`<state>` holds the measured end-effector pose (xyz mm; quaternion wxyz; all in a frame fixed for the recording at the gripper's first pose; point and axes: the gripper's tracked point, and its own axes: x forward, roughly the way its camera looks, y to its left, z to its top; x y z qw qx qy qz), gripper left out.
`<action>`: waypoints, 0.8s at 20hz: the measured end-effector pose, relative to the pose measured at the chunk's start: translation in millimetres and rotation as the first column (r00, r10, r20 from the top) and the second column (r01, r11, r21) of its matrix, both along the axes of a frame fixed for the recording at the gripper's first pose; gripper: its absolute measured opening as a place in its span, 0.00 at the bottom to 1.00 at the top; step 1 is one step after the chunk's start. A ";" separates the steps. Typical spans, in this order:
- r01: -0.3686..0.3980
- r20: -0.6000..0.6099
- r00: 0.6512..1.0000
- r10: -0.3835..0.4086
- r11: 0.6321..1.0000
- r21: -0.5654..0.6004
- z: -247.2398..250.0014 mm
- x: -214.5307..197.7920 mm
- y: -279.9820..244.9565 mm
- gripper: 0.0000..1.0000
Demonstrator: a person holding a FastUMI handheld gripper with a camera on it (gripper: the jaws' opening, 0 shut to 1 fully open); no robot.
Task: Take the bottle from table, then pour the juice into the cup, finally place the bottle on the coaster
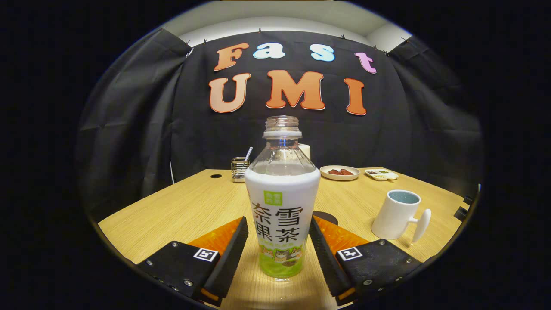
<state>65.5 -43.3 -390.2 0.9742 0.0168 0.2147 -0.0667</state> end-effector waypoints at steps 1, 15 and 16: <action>-0.008 -0.003 1.000 0.008 1.000 0.002 -0.9 1.0 0.1 0.83; 0.018 0.005 1.000 -0.020 0.979 0.203 4.0 23.2 -0.3 0.60; 0.031 0.000 1.000 -0.032 0.971 0.239 4.1 25.0 -0.7 0.60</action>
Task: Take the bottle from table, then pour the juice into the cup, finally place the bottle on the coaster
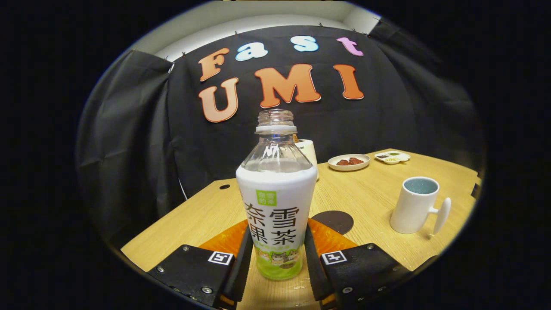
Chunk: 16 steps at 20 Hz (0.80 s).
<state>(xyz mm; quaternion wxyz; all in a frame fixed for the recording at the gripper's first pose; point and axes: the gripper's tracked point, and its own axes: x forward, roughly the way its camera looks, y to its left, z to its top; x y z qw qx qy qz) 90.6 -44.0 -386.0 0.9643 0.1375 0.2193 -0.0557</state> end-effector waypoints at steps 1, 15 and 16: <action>0.011 0.002 1.000 -0.011 0.999 0.038 2.4 3.1 0.0 0.60; 0.204 -0.042 0.974 -0.221 0.789 0.579 0.6 23.0 -30.1 0.58; 0.219 -0.051 0.970 -0.236 0.769 0.600 -0.7 23.1 -34.3 0.58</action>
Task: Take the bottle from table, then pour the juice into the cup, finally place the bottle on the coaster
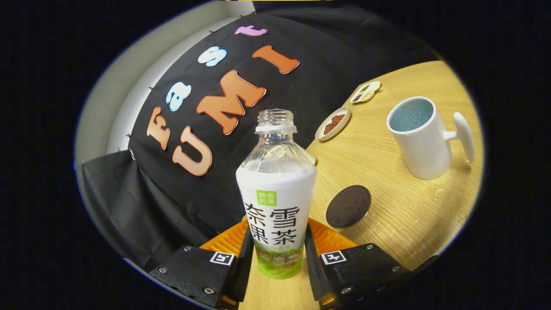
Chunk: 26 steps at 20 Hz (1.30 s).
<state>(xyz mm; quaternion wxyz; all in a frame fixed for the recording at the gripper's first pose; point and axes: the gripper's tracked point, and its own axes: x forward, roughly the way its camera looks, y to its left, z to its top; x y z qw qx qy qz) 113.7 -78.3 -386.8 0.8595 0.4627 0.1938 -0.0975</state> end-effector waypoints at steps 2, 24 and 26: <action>0.036 -0.001 0.999 -0.036 0.998 0.052 -0.6 1.5 -8.3 0.58; 0.237 0.074 0.947 -0.312 0.836 0.495 24.8 12.2 -49.7 0.58; 0.246 0.065 0.944 -0.324 0.821 0.516 24.6 11.6 -51.5 0.58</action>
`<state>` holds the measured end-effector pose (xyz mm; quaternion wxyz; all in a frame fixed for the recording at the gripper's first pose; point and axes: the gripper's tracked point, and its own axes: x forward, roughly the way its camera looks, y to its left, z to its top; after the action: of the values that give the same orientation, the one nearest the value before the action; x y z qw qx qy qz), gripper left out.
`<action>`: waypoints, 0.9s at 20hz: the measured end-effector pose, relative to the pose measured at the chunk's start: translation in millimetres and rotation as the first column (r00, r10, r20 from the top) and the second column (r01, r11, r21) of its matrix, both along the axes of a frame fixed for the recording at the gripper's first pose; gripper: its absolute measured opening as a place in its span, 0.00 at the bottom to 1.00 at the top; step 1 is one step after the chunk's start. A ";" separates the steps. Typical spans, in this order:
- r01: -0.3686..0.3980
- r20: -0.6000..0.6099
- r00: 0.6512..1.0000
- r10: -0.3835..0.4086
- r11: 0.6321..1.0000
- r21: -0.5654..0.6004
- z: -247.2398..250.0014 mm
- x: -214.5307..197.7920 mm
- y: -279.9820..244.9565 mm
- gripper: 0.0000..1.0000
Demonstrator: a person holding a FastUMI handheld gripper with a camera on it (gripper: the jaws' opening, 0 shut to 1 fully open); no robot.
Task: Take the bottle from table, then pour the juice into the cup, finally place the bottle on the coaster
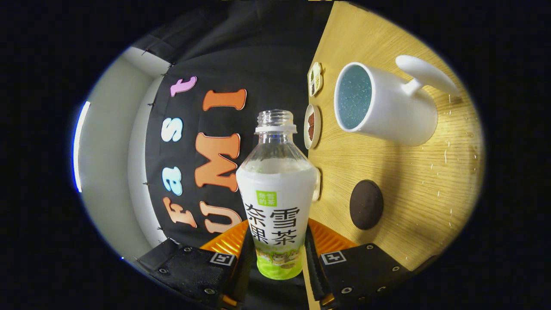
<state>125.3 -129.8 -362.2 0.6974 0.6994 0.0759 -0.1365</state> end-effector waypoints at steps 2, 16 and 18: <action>0.018 0.006 1.000 -0.018 0.999 0.042 1.4 0.7 -1.6 0.58; 0.103 0.031 0.993 -0.111 0.974 0.204 11.6 4.9 -16.9 0.58; 0.104 0.030 0.993 -0.112 0.973 0.207 11.1 7.0 -15.0 0.58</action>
<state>132.2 -144.8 -351.1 0.6145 0.7734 0.0368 -0.1510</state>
